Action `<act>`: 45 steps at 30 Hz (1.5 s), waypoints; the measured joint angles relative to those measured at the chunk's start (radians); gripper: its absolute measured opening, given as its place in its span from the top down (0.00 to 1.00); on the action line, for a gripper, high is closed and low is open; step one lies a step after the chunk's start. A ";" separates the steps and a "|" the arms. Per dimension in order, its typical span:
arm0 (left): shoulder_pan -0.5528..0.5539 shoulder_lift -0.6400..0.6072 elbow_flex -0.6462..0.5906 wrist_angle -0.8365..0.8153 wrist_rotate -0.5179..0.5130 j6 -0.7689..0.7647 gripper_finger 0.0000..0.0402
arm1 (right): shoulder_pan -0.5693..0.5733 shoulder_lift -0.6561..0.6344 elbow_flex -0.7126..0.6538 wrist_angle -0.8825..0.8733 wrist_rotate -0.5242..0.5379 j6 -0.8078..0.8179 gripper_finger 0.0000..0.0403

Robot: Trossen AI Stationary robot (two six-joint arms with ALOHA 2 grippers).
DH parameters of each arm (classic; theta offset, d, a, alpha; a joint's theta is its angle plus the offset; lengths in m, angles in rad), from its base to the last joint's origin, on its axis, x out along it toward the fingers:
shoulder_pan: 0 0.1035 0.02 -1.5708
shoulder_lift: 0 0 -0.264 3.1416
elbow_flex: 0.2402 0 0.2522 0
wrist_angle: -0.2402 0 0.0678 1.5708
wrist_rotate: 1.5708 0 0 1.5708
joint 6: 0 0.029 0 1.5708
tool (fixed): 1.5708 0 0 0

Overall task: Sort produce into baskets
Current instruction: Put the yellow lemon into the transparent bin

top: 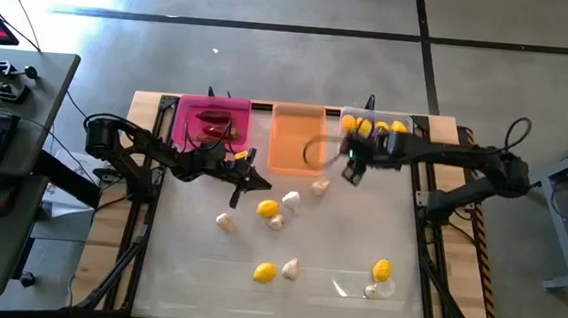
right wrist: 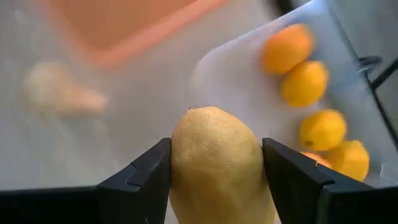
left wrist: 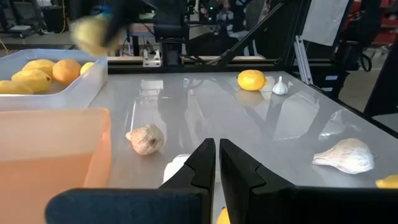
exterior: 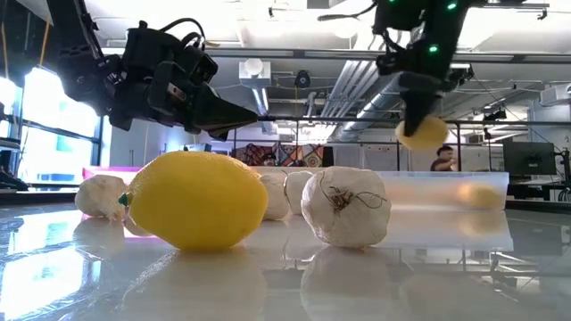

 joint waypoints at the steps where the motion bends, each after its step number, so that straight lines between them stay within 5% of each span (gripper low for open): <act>1: 0.000 0.000 0.000 0.000 0.000 -0.003 0.98 | -0.041 0.001 0.014 0.030 -0.002 -0.001 0.49; 8: 0.000 0.000 0.000 -0.001 0.000 -0.003 0.98 | -0.336 0.006 0.013 0.104 -0.056 0.186 0.49; 15: 0.000 0.000 0.000 -0.001 0.000 -0.003 0.98 | -0.477 0.008 -0.130 0.229 -0.090 0.280 0.49; 28: 0.000 0.000 0.000 -0.002 0.000 -0.004 0.98 | -0.504 0.008 -0.285 0.352 -0.083 0.420 0.49; 45: 0.000 0.000 0.000 -0.002 0.000 -0.006 0.98 | -0.504 0.076 -0.316 0.419 -0.090 0.428 0.49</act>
